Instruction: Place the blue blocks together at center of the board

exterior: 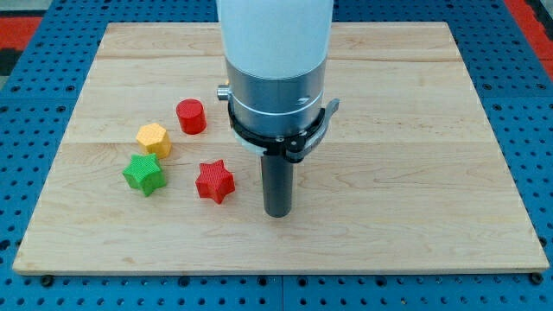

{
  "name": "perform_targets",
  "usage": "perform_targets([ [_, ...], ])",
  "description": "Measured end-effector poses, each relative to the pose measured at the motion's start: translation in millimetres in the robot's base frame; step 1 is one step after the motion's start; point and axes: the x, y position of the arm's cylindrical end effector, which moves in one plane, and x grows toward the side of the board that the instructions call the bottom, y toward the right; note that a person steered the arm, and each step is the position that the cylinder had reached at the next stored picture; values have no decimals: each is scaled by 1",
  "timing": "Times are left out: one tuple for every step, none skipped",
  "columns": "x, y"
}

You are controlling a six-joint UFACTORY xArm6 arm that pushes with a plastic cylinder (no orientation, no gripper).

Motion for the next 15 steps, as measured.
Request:
perform_targets([
  [-3, -5],
  [-10, -38],
  [-19, -67],
  [-35, -64],
  [-42, -28],
  [-57, -21],
  [-73, -13],
  [-80, 10],
  [-90, 17],
  [-99, 22],
  [-111, 21],
  [-122, 17],
  [-134, 12],
  [-146, 0],
  [-170, -10],
])
